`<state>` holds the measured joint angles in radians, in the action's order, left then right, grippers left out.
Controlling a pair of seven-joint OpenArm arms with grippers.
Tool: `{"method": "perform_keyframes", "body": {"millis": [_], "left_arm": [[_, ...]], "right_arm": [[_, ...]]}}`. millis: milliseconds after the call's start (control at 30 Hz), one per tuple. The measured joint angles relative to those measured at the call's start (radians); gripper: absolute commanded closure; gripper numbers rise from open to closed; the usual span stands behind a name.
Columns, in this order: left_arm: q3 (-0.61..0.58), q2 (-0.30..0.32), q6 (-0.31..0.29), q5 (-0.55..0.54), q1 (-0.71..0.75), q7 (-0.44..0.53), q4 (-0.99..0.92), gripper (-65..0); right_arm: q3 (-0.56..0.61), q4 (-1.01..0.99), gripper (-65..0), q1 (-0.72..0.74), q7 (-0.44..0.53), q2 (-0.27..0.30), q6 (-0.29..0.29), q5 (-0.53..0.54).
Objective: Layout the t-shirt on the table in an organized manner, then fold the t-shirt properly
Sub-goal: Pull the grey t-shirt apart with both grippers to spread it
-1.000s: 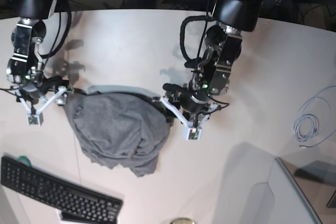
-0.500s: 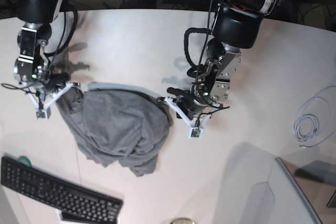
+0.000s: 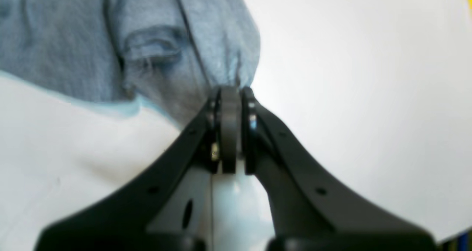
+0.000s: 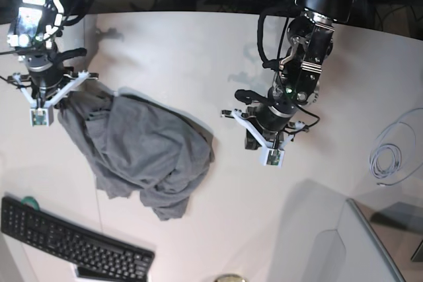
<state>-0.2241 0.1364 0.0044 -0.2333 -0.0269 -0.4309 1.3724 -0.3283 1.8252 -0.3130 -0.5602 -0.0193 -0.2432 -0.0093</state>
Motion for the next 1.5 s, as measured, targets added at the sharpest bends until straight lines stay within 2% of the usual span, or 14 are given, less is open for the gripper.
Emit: {"method": "perform_keyframes", "body": {"millis": [100, 300, 333, 700, 900, 1133, 1267, 1300, 1367, 1433, 1500], "left_arm": [[0.000, -0.019, 0.003, 0.000, 0.007, -0.008, 0.001, -0.8], [-0.010, -0.058, -0.001, 0.002, 0.005, -0.004, 0.001, -0.8], [-0.023, -0.061, 0.012, 0.017, 0.004, -0.004, 0.001, -0.8], [-0.306, -0.067, 0.001, 0.008, -0.069, -0.001, -0.028, -0.8], [-0.325, -0.117, 0.003, 0.007, -0.096, 0.000, -0.081, -0.8], [-0.327, -0.216, 0.003, 0.012, -0.168, 0.005, -0.282, -0.8], [-0.327, -0.216, -0.001, 0.012, -0.200, 0.006, -0.383, -0.8], [-0.319, -0.211, -0.001, 0.014, -0.201, 0.005, -0.396, -0.8], [-0.317, -0.192, 0.004, 0.007, -0.197, 0.006, -0.395, -0.8], [-0.317, -0.159, 0.000, -0.002, -0.180, 0.002, -0.342, -0.7], [-0.311, -0.133, 0.023, 0.008, -0.139, -0.005, -0.247, -0.7]], "right_arm": [[-0.027, 0.075, 0.0, 0.002, 0.016, -0.002, -0.002, 0.009], [-0.195, 0.119, 0.0, 0.002, 0.010, 0.000, -0.002, 0.001], [-0.217, 0.119, 0.0, 0.003, 0.010, 0.000, -0.002, 0.002], [-0.450, 0.119, 0.0, 0.075, 0.010, -0.003, -0.005, 0.007], [-0.557, 0.111, 0.0, 0.028, 0.009, -0.008, -0.004, 0.005], [-0.580, -0.077, 0.0, 0.002, 0.011, -0.013, -0.005, 0.006], [-0.580, -0.166, -0.3, -0.005, 0.013, -0.013, -0.005, 0.006], [-0.579, -0.184, -1.2, -0.003, 0.013, -0.014, -0.005, 0.006], [-0.579, -0.190, -9.2, -0.004, 0.010, -0.016, -0.005, 0.005], [-0.579, -0.188, -20.6, -0.003, 0.004, -0.013, -0.005, 0.005], [-0.578, -0.169, -33.0, -0.001, -0.025, -0.011, -0.005, 0.004]]}}
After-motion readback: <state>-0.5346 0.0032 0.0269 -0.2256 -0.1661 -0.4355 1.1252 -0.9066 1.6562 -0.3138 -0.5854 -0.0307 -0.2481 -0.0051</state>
